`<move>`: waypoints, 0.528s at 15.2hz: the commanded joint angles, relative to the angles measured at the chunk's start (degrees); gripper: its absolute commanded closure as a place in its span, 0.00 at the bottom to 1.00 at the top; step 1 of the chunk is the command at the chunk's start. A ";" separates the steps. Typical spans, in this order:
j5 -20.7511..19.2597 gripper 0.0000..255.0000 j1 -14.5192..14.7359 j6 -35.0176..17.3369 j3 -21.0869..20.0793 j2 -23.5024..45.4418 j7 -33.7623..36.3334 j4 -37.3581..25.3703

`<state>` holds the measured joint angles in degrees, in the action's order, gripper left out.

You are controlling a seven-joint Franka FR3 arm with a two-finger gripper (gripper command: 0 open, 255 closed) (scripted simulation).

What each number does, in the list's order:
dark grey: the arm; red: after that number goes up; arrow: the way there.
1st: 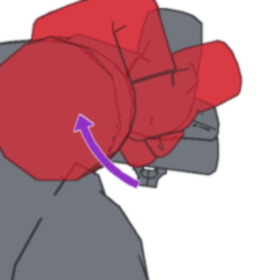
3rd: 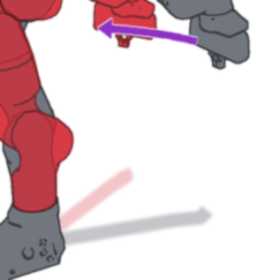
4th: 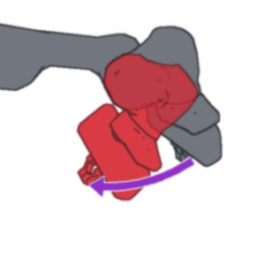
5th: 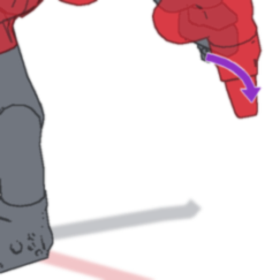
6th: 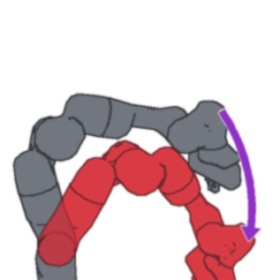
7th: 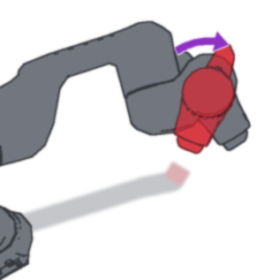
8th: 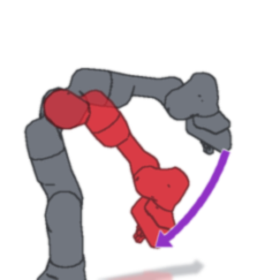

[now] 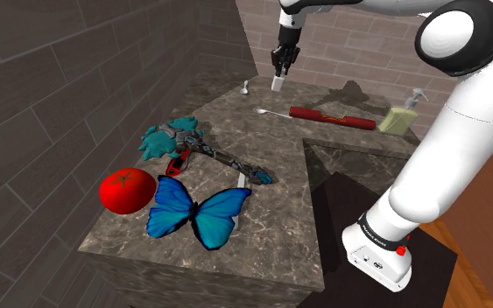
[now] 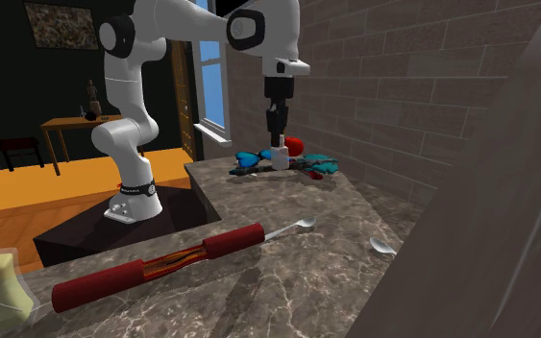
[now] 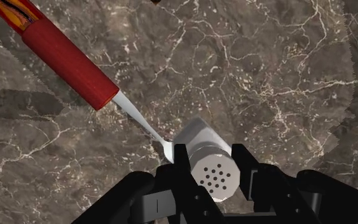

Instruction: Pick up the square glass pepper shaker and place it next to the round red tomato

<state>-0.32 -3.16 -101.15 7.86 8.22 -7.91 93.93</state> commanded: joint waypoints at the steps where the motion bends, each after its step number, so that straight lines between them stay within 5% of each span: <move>1: -0.03 1.00 0.03 1.56 -0.01 -0.22 0.03 -1.33; 8: -0.84 1.00 4.29 0.24 -3.35 -6.11 7.73 6.00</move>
<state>-1.07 0.41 -100.70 5.13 2.89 -1.59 98.93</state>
